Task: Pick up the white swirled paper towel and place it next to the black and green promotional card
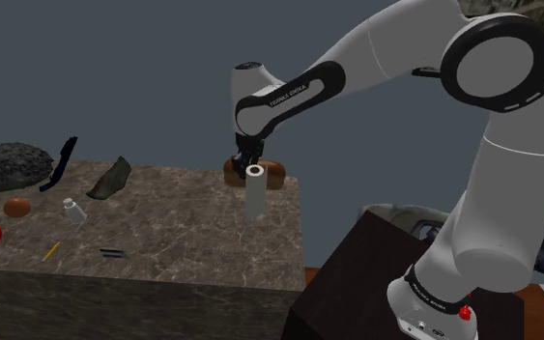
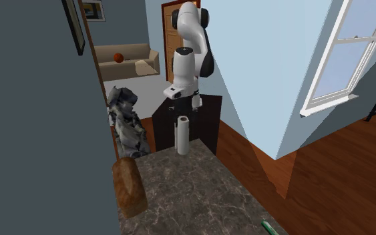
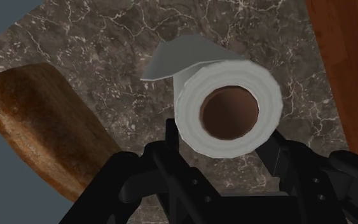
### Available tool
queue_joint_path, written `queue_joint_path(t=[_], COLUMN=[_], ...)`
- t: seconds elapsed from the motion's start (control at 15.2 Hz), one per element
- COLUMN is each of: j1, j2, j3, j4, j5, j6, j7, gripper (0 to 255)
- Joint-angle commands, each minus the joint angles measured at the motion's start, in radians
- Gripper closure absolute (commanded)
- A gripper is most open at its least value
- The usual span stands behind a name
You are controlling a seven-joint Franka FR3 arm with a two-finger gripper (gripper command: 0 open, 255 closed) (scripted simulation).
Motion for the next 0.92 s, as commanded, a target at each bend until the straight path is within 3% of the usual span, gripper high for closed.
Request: queue_joint_path(t=[0.0, 0.86], j1=[-0.001, -0.002], j2=[-0.014, -0.089], j3=[0.000, 0.003], j4=[0.009, 0.091], j5=[0.002, 0.011], j6=[-0.024, -0.181], j7=[-0.003, -0.012], gripper=[255, 255])
